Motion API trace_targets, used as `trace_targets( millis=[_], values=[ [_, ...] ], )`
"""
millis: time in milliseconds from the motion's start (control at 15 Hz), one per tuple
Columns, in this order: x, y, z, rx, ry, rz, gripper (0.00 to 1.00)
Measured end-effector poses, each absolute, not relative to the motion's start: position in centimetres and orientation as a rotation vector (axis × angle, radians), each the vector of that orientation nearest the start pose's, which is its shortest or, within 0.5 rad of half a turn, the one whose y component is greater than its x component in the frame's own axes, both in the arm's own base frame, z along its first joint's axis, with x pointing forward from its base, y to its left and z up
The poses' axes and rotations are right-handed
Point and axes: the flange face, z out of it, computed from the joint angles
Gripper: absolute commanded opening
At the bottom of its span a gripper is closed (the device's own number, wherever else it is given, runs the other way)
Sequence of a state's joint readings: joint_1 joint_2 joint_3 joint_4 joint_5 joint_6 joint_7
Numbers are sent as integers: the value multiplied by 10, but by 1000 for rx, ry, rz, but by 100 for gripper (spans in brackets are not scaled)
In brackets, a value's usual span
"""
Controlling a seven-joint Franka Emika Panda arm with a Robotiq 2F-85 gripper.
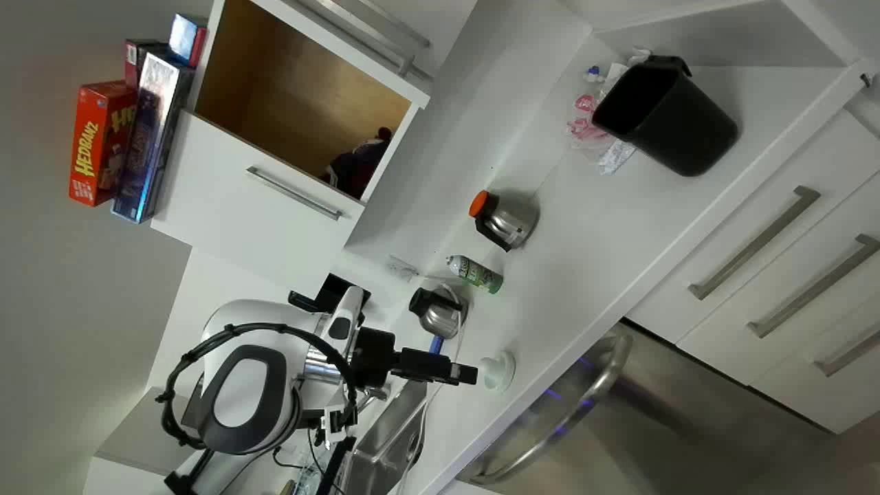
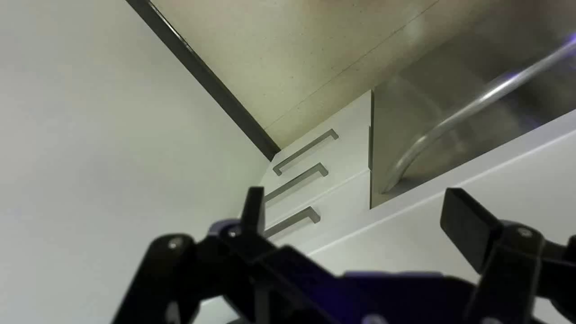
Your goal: Move the white object to the right side of the countertop
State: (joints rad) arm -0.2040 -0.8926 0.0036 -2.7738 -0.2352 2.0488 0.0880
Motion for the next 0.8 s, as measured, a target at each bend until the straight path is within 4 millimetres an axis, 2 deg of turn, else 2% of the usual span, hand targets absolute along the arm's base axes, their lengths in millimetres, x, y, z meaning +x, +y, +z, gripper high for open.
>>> trace_targets(
  millis=[533, 667, 800],
  values=[
    [295, -69, 468, -3345, 316, -263, 100],
    [304, -56, 469, -3335, 252, -328, 100],
    [321, -31, 467, -3311, 192, -405, 100]
  ],
)
